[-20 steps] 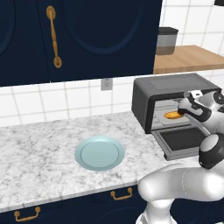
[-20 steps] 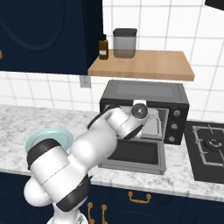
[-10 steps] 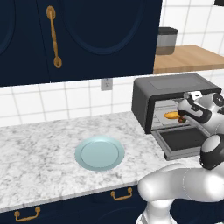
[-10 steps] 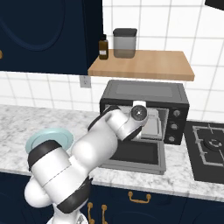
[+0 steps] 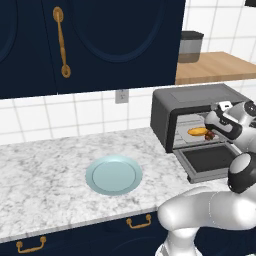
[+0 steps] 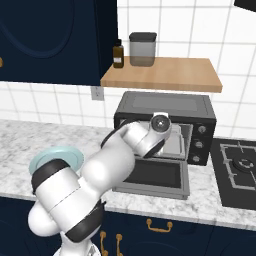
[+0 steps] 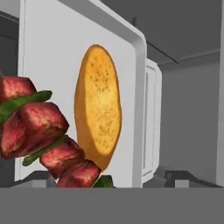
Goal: Pick up the kebab skewer and baguette bread, and place them inside the toaster oven. Close the toaster oven door and start by setting the timer.
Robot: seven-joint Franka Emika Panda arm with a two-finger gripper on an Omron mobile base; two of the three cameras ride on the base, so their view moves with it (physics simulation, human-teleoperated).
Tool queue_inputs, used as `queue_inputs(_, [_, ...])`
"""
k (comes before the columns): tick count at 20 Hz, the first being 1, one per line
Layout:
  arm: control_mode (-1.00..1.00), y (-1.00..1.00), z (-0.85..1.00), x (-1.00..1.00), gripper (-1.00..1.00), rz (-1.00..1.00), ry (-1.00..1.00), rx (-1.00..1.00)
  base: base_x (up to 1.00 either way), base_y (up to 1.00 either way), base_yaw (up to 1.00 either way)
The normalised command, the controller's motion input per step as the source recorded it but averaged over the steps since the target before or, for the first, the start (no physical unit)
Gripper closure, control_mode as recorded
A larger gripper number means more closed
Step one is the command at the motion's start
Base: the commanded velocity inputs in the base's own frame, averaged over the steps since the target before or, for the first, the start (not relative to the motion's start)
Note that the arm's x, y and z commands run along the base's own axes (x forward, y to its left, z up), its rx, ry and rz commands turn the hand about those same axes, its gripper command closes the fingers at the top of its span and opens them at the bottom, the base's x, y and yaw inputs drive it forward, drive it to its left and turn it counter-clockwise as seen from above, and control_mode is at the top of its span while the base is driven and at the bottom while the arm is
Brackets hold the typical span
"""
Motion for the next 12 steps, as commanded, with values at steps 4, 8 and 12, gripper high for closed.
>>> queue_inputs(4, [-1.0,0.0,0.17,0.06,-1.0,0.0,0.23,0.0,0.0,0.0,0.0])
queue_inputs(8, [-1.0,0.0,-0.03,0.03,-1.0,0.0,0.11,0.0,0.0,0.0,0.0])
queue_inputs(12, [-1.0,0.0,-0.23,0.0,-1.0,0.0,0.0,0.0,0.0,0.0,0.0])
